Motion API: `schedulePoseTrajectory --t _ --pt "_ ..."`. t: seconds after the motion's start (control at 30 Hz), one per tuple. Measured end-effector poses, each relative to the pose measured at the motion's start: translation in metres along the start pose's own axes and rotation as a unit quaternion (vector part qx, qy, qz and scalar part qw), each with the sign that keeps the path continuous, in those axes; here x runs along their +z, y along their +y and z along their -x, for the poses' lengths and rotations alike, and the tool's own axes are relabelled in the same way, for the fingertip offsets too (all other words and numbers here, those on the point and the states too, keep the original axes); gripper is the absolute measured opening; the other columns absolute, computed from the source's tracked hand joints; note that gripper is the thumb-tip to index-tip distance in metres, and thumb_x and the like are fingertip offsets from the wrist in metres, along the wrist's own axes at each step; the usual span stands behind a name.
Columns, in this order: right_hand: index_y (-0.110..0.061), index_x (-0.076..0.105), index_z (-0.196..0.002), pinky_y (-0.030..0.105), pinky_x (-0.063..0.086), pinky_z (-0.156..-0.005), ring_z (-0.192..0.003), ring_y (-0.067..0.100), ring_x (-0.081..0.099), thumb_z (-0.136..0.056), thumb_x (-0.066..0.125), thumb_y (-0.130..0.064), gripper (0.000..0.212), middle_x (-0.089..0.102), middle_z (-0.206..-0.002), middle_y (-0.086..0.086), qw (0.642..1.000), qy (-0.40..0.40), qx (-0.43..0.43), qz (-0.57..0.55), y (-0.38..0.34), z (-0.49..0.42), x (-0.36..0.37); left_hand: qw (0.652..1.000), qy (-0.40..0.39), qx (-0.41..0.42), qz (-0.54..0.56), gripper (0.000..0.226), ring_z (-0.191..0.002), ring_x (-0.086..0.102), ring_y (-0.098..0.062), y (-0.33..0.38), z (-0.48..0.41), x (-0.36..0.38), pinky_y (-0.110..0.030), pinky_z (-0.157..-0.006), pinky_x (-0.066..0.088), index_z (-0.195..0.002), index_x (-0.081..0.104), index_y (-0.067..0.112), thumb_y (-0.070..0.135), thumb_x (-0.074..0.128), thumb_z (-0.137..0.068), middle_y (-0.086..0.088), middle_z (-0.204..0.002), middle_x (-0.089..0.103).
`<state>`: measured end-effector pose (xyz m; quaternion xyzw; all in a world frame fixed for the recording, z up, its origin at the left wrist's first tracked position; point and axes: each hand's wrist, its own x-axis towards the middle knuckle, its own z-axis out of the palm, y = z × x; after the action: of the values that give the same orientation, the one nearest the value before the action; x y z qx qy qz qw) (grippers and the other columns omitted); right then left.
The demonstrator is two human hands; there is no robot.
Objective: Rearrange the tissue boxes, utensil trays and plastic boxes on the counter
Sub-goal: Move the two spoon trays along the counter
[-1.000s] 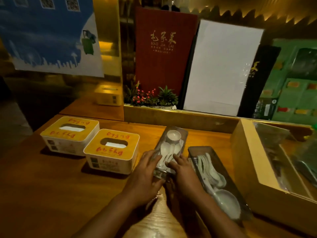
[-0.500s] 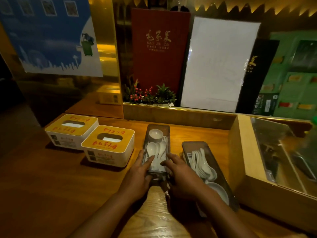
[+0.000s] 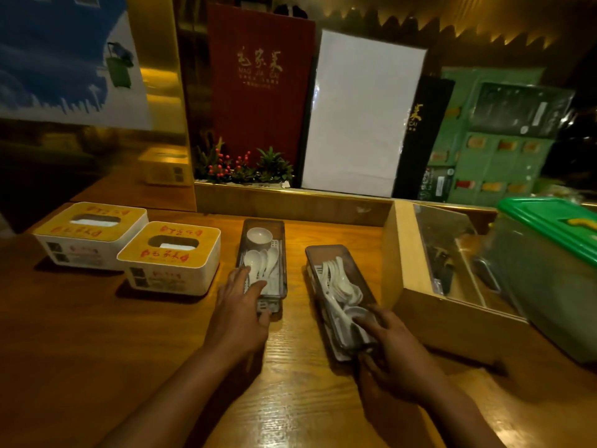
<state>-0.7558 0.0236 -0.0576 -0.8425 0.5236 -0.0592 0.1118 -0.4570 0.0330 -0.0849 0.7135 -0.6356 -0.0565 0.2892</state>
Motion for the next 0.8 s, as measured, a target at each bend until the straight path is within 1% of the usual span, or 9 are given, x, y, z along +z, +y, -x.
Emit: schedulePoseTrajectory --t 0.1,0.23,0.37,0.43,0.47,0.57,0.63,0.7,0.8 --pt "-0.038 0.040 -0.147 0.038 0.039 -0.112 -0.146 0.026 0.029 -0.088 0.068 -0.032 0.066 0.026 -0.162 0.002 0.998 0.068 0.007 -0.006 -0.001 -0.007 0.017 1.000 -0.027 0.009 -0.009 0.066 -0.152 0.005 -0.024 0.010 0.007 -0.003 -0.045 -0.122 0.019 -0.149 0.044 0.025 0.035 0.067 -0.088 -0.001 -0.165 0.018" --pt "-0.032 0.048 -0.145 0.043 0.036 -0.113 -0.145 0.029 0.029 -0.090 0.066 -0.037 0.058 0.036 -0.158 0.006 0.993 0.113 0.015 0.001 -0.007 -0.023 0.032 0.999 -0.047 0.008 -0.021 0.068 -0.153 0.004 -0.024 0.020 0.012 -0.006 -0.048 -0.122 0.018 -0.151 0.039 0.027 0.037 0.067 -0.089 -0.001 -0.165 0.017" --pt "-0.029 0.049 -0.145 0.044 0.034 -0.115 -0.147 0.027 0.024 -0.090 0.066 -0.038 0.058 0.034 -0.159 0.005 0.990 0.138 0.034 -0.025 -0.013 -0.052 0.040 0.998 -0.053 0.014 -0.016 0.069 -0.152 0.008 -0.021 0.027 0.008 -0.005 -0.042 -0.122 0.021 -0.151 0.038 0.029 0.038 0.067 -0.088 0.002 -0.164 0.021" --pt "-0.031 0.049 -0.144 0.044 0.035 -0.114 -0.148 0.025 0.019 -0.091 0.065 -0.039 0.056 0.031 -0.160 0.004 0.989 0.130 0.034 -0.056 0.000 -0.077 0.038 0.999 -0.047 0.010 -0.011 0.071 -0.152 0.012 -0.021 0.044 -0.005 0.003 -0.041 -0.119 0.026 -0.151 0.034 0.034 0.040 0.067 -0.089 0.005 -0.164 0.021" --pt "-0.032 0.049 -0.144 0.044 0.035 -0.113 -0.148 0.025 0.017 -0.091 0.066 -0.038 0.056 0.029 -0.160 0.003 0.989 0.128 0.037 -0.065 0.000 -0.083 0.037 0.998 -0.056 0.018 -0.007 0.072 -0.152 0.013 -0.021 0.051 -0.008 0.002 -0.041 -0.118 0.026 -0.152 0.031 0.036 0.041 0.066 -0.089 0.007 -0.165 0.020" --pt "-0.032 0.051 -0.143 0.043 0.032 -0.115 -0.148 0.025 0.015 -0.090 0.068 -0.036 0.055 0.027 -0.160 0.004 0.986 0.135 0.034 -0.093 -0.005 -0.086 0.040 0.993 -0.090 0.065 -0.038 0.074 -0.153 0.008 -0.018 0.064 -0.015 0.004 -0.038 -0.121 0.011 -0.155 0.025 0.034 0.042 0.062 -0.092 0.009 -0.165 0.017" --pt "-0.032 0.052 -0.142 0.039 0.032 -0.114 -0.146 0.023 0.016 -0.089 0.069 -0.036 0.056 0.027 -0.157 0.003 0.984 0.145 0.019 -0.106 -0.004 -0.087 0.042 0.990 -0.104 0.084 -0.053 0.076 -0.153 0.006 -0.016 0.070 -0.021 0.009 -0.041 -0.123 0.002 -0.156 0.022 0.033 0.043 0.061 -0.092 0.008 -0.165 0.019" --pt "-0.032 0.052 -0.141 0.036 0.034 -0.113 -0.144 0.022 0.018 -0.088 0.070 -0.035 0.056 0.027 -0.155 0.002 0.984 0.138 0.001 -0.111 0.005 -0.097 0.038 0.989 -0.104 0.082 -0.066 0.078 -0.153 0.005 -0.016 0.075 -0.036 0.024 -0.045 -0.124 -0.002 -0.156 0.022 0.031 0.044 0.063 -0.090 0.007 -0.164 0.023" --pt "-0.033 0.050 -0.142 0.035 0.036 -0.112 -0.145 0.022 0.019 -0.088 0.070 -0.031 0.058 0.025 -0.154 0.002 0.984 0.136 -0.018 -0.111 0.013 -0.112 0.034 0.986 -0.109 0.079 -0.096 0.075 -0.153 0.006 -0.016 0.079 -0.048 0.039 -0.051 -0.123 -0.005 -0.154 0.030 0.028 0.046 0.063 -0.089 0.009 -0.162 0.027"
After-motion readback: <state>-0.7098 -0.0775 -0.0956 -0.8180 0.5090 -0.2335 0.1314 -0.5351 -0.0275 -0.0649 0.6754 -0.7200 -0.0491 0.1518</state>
